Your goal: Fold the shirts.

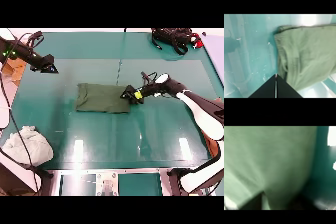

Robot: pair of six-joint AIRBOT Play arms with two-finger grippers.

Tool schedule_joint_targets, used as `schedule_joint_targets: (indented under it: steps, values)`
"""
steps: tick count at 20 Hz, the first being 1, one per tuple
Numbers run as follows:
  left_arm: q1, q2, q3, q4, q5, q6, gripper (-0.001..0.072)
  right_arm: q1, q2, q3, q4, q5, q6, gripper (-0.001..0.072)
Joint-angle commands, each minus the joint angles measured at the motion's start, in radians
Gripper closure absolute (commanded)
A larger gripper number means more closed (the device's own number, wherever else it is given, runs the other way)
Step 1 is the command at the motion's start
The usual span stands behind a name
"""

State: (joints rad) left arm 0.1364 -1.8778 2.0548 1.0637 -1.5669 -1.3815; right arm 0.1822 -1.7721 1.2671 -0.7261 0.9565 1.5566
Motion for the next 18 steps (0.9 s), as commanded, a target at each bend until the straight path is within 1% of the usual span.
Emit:
schedule_joint_targets:
  steps: [1, 5, 8, 10, 14, 18]
  values:
    - [0.001, 0.000, 0.000, 0.000, 0.005, 0.003, 0.0687, 0.035, -0.012, 0.009, 0.099, -0.078, -0.050, 0.0683]
    - [0.001, 0.001, 0.000, 0.000, -0.002, 0.003, 0.0687, -0.035, 0.040, 0.143, 0.095, 0.015, -0.051, 0.0686]
    - [0.001, 0.001, 0.000, 0.000, -0.002, 0.003, 0.0687, -0.162, 0.161, 0.235, 0.056, 0.077, -0.044, 0.0686]
    - [0.001, 0.001, 0.000, 0.000, -0.005, 0.003, 0.0687, -0.276, 0.236, 0.265, 0.053, 0.112, -0.021, 0.0686]
    - [0.001, 0.001, 0.000, 0.000, -0.016, 0.003, 0.0687, -0.566, 0.356, 0.274, 0.053, 0.212, -0.016, 0.0686]
    - [0.001, 0.001, 0.000, 0.000, -0.016, 0.002, 0.0688, -0.870, 0.404, 0.298, 0.053, 0.291, -0.018, 0.0687]
